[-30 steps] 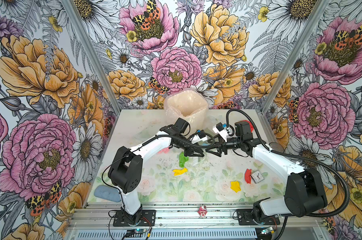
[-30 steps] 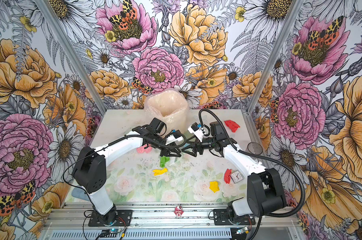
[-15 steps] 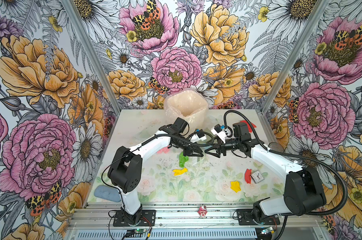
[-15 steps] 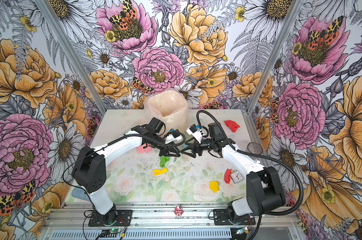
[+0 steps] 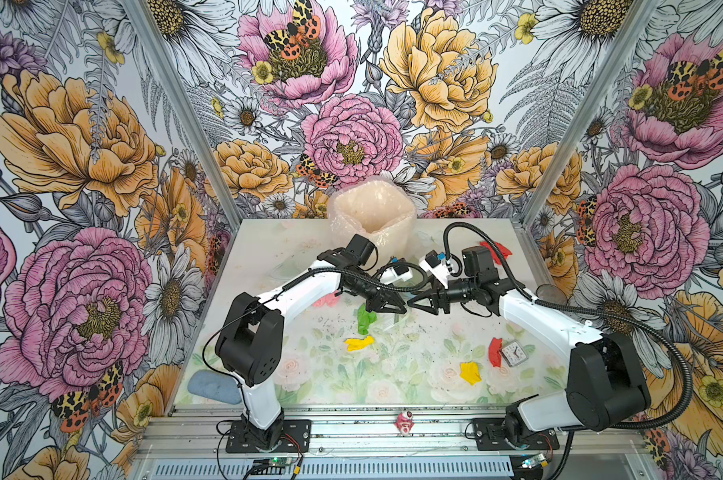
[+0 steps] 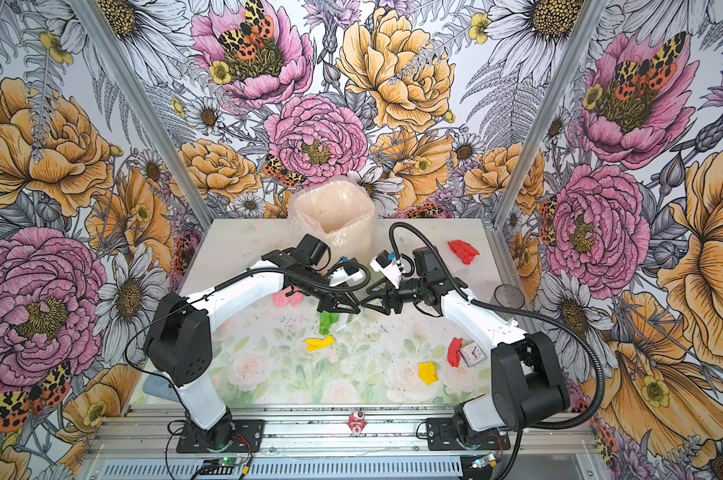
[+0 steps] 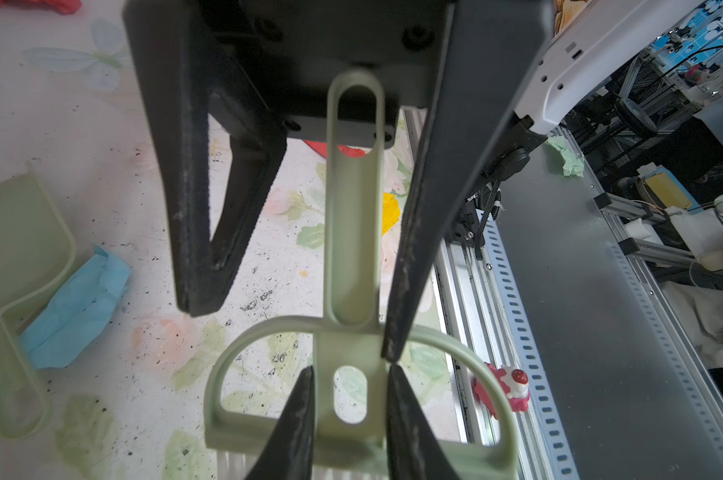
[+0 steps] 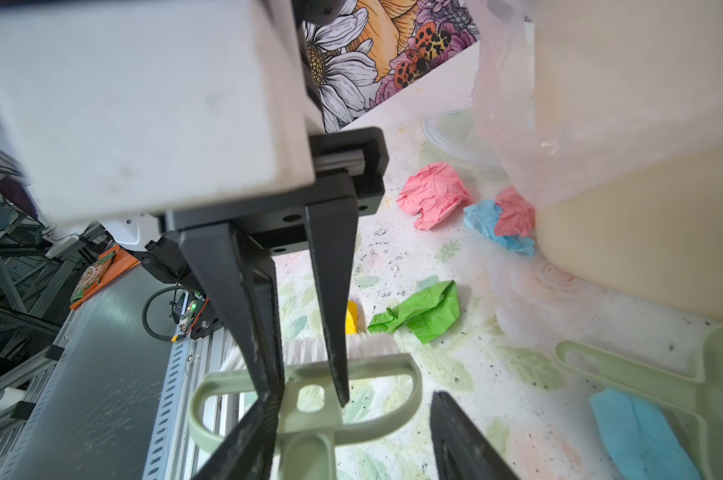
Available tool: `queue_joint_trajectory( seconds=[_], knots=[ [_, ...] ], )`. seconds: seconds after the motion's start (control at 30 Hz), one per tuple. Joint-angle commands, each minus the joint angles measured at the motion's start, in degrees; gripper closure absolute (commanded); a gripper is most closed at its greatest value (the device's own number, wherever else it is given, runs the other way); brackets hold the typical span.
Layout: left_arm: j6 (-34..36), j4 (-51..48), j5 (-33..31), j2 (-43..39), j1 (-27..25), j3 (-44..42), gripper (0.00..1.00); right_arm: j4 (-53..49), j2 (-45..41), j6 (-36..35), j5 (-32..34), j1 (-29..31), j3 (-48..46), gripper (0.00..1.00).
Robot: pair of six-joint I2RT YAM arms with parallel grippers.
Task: Sweep away the paper scraps from the table
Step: 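Position the open right gripper around the brush handle held by the left gripper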
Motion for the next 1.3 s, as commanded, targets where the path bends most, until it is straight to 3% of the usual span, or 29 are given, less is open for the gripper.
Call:
queue_joint_trajectory(
  seconds=[0.0,0.27,0.7,1.0,1.27],
  knots=[
    [1.4,0.3,1.8,-0.1,0.6,1.5,1.00,0.2,0.1,-0.5,0.9,0.3,-1.0,0.41],
    [1.4,0.3,1.9,0.4,0.6,1.5,1.00,0.2,0.3,-0.5,0.5,0.4,-0.8,0.45],
    [1.3,0.3,2.8,1.4,0.8,2.1,1.00,0.2,0.6,-0.7,0.5,0.5,-0.9,0.62],
    [1.1,0.3,2.7,1.7,0.9,2.7,1.00,0.2,0.7,-1.0,0.5,0.4,-0.9,0.63],
    [1.1,0.3,2.5,1.6,1.3,2.6,1.00,0.2,0.9,-0.7,0.1,0.5,-0.8,0.56]
  ],
)
